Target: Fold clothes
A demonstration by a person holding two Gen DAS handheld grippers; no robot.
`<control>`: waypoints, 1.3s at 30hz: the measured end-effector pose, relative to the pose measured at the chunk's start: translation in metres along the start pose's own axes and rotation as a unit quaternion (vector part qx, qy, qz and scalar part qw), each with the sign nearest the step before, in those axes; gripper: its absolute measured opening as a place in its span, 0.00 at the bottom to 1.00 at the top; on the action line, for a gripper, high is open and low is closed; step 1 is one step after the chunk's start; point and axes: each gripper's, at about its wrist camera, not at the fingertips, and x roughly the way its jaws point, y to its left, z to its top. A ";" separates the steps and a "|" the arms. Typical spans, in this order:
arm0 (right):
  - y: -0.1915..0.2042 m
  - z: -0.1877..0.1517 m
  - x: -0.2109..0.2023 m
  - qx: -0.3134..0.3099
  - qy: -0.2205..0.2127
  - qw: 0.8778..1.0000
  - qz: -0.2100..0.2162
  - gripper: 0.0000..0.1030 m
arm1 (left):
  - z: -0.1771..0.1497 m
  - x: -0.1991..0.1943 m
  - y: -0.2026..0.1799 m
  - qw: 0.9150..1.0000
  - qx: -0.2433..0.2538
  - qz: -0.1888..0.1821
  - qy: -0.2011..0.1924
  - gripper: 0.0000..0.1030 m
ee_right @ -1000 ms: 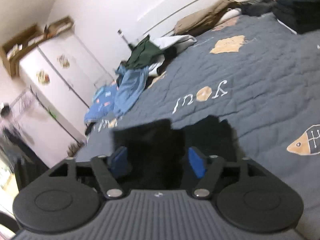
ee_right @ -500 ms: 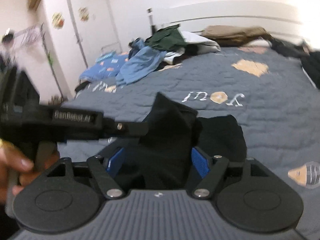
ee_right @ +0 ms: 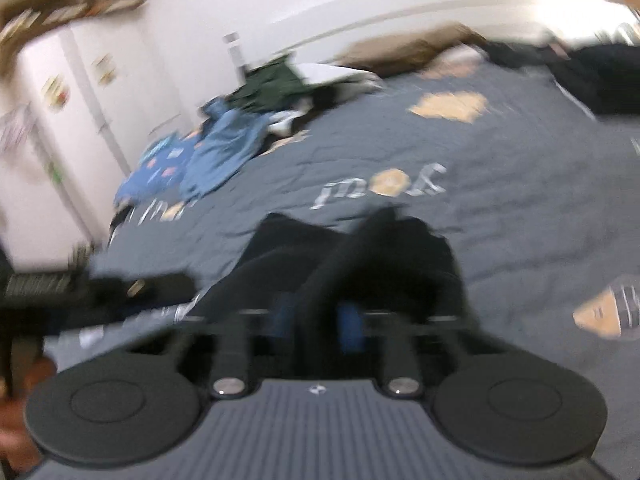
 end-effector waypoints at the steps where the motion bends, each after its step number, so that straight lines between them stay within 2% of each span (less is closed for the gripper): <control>1: -0.010 0.002 -0.001 0.026 -0.003 1.000 -0.003 0.11 | 0.000 0.000 0.000 1.000 -0.001 0.000 -0.001 0.15; 6: -0.027 0.005 -0.013 0.067 -0.027 0.997 0.000 0.09 | 0.003 -0.004 0.001 1.000 -0.003 0.000 -0.007 0.15; 10: -0.020 0.013 -0.017 0.050 -0.038 0.998 0.008 0.10 | 0.008 -0.010 0.001 1.000 0.006 0.000 -0.015 0.15; 12: -0.020 0.012 -0.006 0.019 -0.013 0.999 -0.029 0.19 | 0.008 -0.009 0.002 1.000 0.005 0.003 -0.013 0.15; 14: -0.024 0.005 0.012 -0.009 0.035 0.996 -0.080 0.28 | 0.007 -0.007 0.003 1.000 0.006 0.009 -0.009 0.15; 16: -0.029 -0.001 0.020 -0.018 0.057 0.993 -0.105 0.34 | 0.006 -0.006 0.004 1.000 0.014 0.020 -0.007 0.15; 18: -0.026 0.003 0.014 -0.026 0.051 0.991 -0.119 0.43 | 0.006 -0.007 0.003 1.000 0.018 0.022 -0.007 0.15; 21: -0.018 0.019 -0.008 -0.041 0.023 0.989 -0.139 0.46 | 0.008 -0.010 0.003 1.000 0.018 0.022 -0.012 0.15; 23: -0.018 0.025 -0.030 -0.026 0.001 0.993 -0.116 0.49 | 0.007 -0.012 0.002 1.000 0.018 0.021 -0.013 0.15; 26: -0.019 0.020 -0.053 0.015 0.006 0.998 -0.054 0.55 | 0.006 -0.015 0.000 1.000 0.020 0.018 -0.014 0.15; 32: -0.015 -0.022 -0.069 0.055 0.030 0.996 -0.056 0.58 | -0.004 -0.031 -0.012 0.999 0.037 0.014 -0.015 0.17; 35: -0.012 -0.042 -0.073 0.072 0.050 0.995 -0.043 0.58 | -0.011 -0.039 -0.016 0.999 0.047 0.015 -0.016 0.23; 39: -0.005 -0.060 -0.082 0.081 0.055 0.995 -0.031 0.58 | -0.024 -0.053 -0.017 0.998 0.057 0.021 -0.019 0.23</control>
